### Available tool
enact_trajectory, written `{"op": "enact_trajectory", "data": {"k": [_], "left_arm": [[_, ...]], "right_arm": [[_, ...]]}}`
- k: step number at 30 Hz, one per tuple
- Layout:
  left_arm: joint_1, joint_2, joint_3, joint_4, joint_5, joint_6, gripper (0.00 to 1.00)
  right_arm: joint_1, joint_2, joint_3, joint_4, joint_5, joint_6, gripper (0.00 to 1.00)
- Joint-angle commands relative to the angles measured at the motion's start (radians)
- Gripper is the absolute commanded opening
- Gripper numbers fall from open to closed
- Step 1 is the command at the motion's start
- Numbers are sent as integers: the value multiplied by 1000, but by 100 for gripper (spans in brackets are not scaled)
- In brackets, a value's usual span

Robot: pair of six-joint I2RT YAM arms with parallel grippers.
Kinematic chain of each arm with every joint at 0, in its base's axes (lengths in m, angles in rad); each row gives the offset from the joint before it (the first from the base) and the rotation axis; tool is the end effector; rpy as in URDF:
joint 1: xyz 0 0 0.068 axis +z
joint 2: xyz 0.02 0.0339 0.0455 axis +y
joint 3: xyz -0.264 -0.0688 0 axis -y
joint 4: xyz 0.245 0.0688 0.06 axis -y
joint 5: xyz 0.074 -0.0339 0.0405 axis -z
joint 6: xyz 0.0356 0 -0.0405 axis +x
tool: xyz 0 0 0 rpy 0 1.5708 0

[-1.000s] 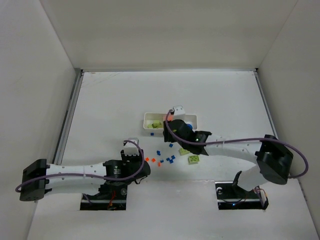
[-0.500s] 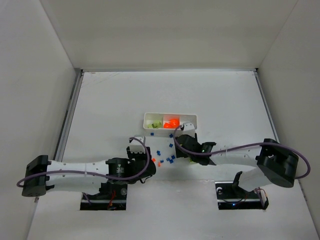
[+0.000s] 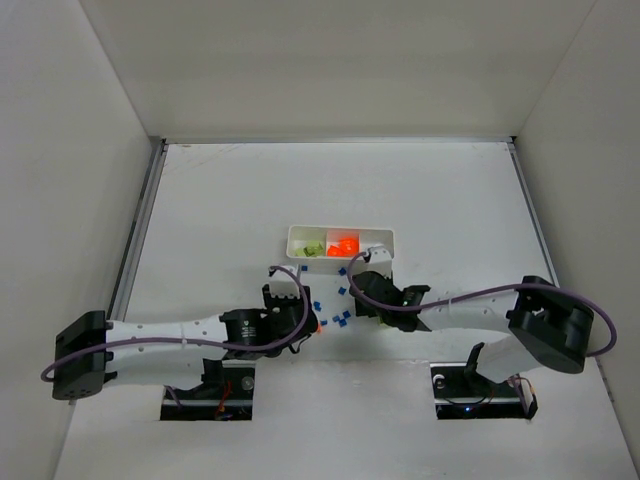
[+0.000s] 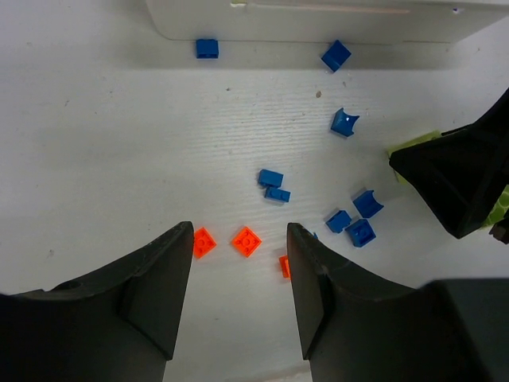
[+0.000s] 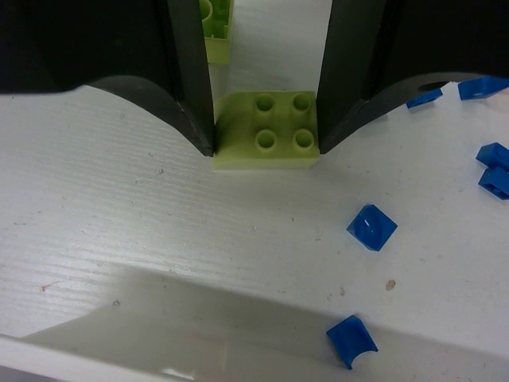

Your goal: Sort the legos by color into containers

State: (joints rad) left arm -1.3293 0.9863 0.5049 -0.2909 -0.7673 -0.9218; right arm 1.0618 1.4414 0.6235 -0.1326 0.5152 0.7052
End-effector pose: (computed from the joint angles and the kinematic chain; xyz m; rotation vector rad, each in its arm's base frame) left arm 0.0696 -0.1792 0.2039 0.0746 2.1258 -0.4339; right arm 0.1412 0.2170 0.1521 -0.2222 2.3552 0.1900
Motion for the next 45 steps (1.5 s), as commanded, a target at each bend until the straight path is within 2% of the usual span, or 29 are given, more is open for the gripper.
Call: {"op": "enact_trajectory", "data": {"k": [1,7,12,20,23,28,33,38,45], "left_arm": [[23,8,17,84,46,57,48],[35,-35,3,91,43,67,48],[78,-132,-40,87,25,46,48],[189,-328,-134,62,19,8,48],[215,-356,-143,61,26,6,48],[218,-353,-141,67,34,14,48],[213,-351,-141,65,34,15,48],[210,-321,-129,75,34,26,48],[161,-183,-79,124,42,54,48]], "right_arm": [[5,-15,-7,-12,2,30,40],[7,-168,34,-33,20,5,40],[8,-170,165,-10,-17,-76,41],[-44,170,493,114,-104,-188,41],[-58,295,608,119,-104,-204,41],[-92,410,712,108,-92,-202,42],[-124,465,748,99,-76,-188,50],[-127,449,746,111,-84,-182,67],[-133,358,723,122,-87,-188,72]]}}
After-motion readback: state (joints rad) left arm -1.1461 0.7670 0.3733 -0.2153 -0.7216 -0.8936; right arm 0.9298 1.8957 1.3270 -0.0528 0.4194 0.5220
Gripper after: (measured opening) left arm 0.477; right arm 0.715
